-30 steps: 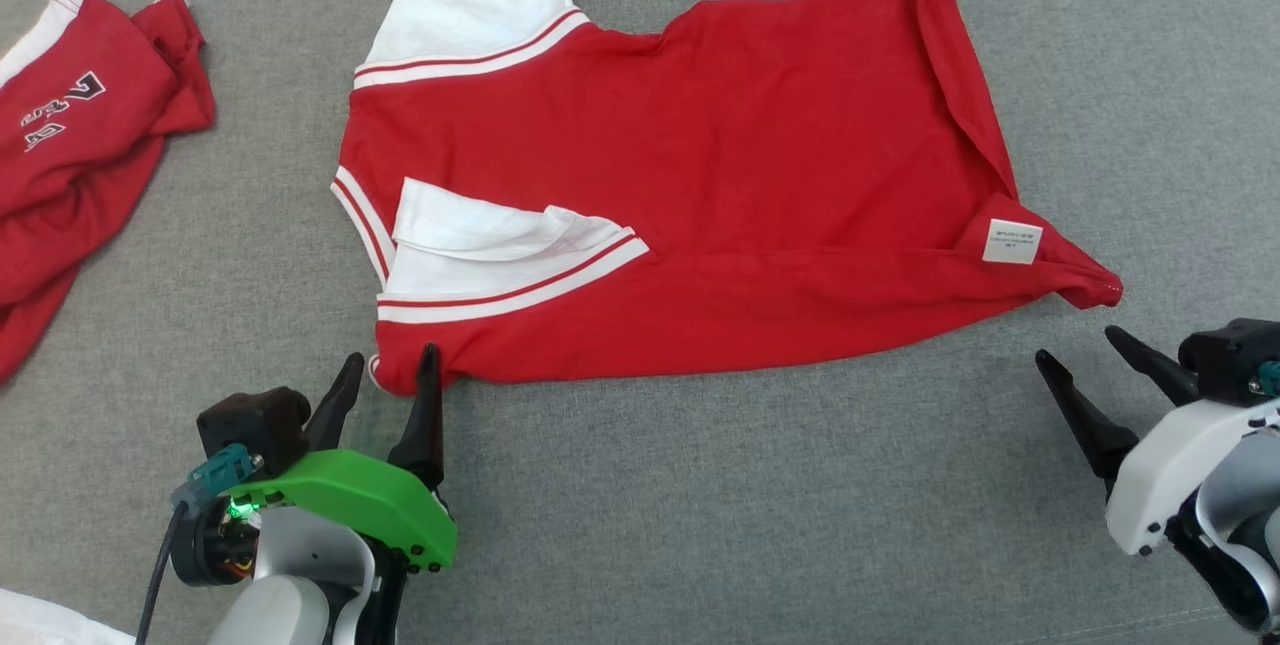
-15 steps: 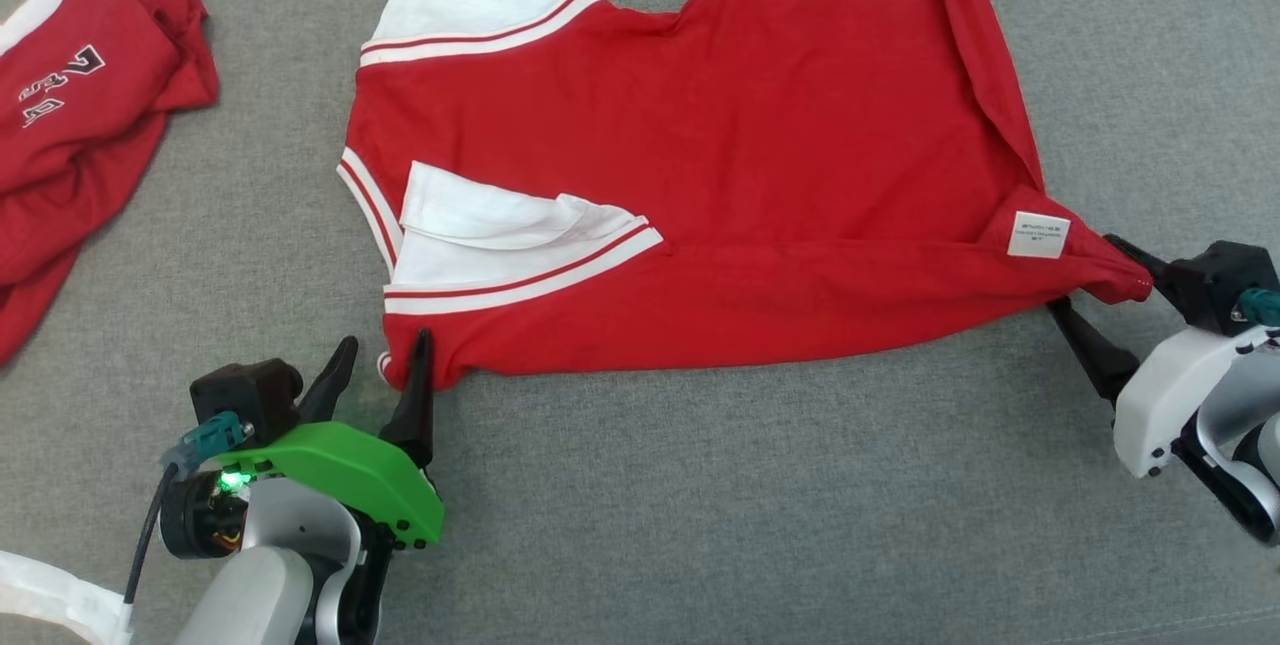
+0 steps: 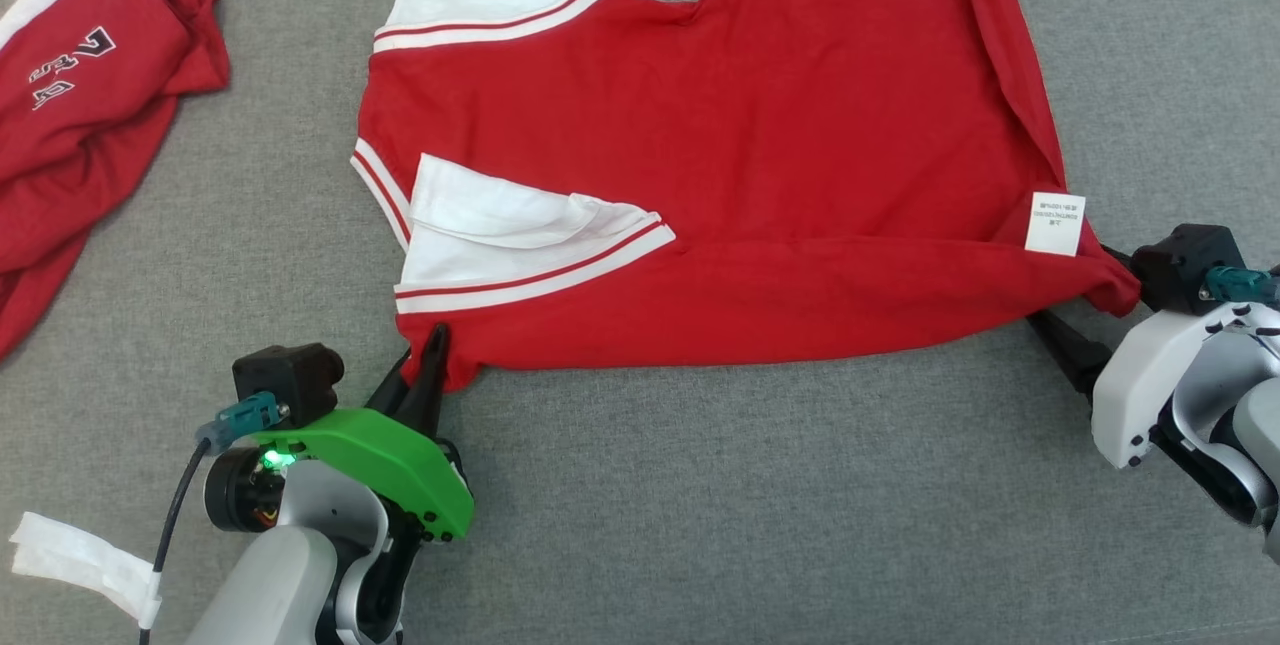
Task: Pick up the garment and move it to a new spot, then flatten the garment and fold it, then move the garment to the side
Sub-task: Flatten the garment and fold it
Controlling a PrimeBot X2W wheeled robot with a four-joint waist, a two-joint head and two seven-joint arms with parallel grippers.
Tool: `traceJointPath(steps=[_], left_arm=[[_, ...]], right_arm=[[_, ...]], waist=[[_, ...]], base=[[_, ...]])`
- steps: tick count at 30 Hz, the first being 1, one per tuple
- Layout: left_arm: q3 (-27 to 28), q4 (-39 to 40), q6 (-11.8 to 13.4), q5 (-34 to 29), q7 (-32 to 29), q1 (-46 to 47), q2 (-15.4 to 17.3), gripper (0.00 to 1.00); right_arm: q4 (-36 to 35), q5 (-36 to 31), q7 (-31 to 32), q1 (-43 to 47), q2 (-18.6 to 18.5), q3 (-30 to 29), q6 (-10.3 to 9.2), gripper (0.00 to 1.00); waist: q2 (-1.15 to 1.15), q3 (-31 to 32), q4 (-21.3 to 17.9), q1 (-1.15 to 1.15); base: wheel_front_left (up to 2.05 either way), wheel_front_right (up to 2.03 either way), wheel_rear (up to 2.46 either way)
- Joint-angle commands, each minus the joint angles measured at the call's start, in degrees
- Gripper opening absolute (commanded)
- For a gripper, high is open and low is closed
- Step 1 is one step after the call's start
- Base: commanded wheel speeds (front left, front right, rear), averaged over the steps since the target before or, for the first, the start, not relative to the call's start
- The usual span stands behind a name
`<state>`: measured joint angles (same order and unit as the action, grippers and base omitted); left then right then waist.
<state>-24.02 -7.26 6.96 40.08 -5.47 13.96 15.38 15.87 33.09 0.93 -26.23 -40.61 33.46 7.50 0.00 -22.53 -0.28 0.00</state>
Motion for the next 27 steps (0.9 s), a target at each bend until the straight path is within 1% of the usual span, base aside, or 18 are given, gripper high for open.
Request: traceJointPath(steps=[1,2,3,4,5,11,16,21,27], left_arm=[[0.1,-0.4,-0.5,0.7,0.2,0.8,0.1,0.00],[0.2,-0.7,-0.9,1.1,0.4,0.9,0.0,0.00],[0.4,-0.8,-1.2,1.5,0.6,0.9,-0.2,0.00],[0.7,-1.1,-1.5,1.7,0.7,1.0,-0.2,0.00],[0.7,-1.3,-1.7,1.8,0.8,0.9,-0.1,0.00],[1.4,-0.9,-2.8,3.9,0.7,-1.3,0.5,0.00],[1.4,2.1,-2.8,5.0,0.0,-4.2,1.4,0.00],[1.2,7.3,-1.8,5.6,-0.9,-8.5,2.6,0.00],[0.9,13.6,0.1,5.7,-1.8,-13.7,3.8,0.00]], right_arm=[[0.2,1.5,0.5,-0.6,-0.5,0.7,-0.02,0.41],[0.0,2.7,0.7,-0.7,-1.0,1.3,-0.02,0.26],[-0.1,3.7,1.1,-0.8,-1.6,1.9,-0.02,0.18],[-0.6,4.9,1.7,-0.7,-2.3,2.7,-0.02,0.02],[-0.9,5.9,2.2,-0.5,-2.8,3.3,-0.02,0.00],[-4.4,11.7,4.3,0.7,-8.2,6.5,-0.02,0.00],[-7.3,17.1,6.4,1.9,-12.9,9.0,-0.02,0.00],[-9.8,24.9,9.0,4.1,-16.7,9.6,-0.02,0.00],[-13.8,30.6,10.0,7.9,-21.4,8.4,-0.02,0.00]], waist=[[0.00,0.0,0.2,0.00],[0.00,0.2,0.3,0.00],[0.00,0.3,0.4,0.00],[0.00,0.5,0.4,0.00],[0.00,0.7,0.4,0.00],[0.00,2.6,-0.1,0.00],[0.00,4.4,-0.6,0.00],[0.00,6.2,-0.5,0.00],[0.00,7.5,-0.4,0.00]], base=[[0.00,0.00,0.00],[0.00,0.00,0.00],[0.00,0.00,0.00],[0.00,0.00,0.00],[0.00,0.00,0.00],[0.00,0.00,0.00],[0.00,0.00,0.00],[0.00,0.00,0.00],[0.00,0.00,0.00]])
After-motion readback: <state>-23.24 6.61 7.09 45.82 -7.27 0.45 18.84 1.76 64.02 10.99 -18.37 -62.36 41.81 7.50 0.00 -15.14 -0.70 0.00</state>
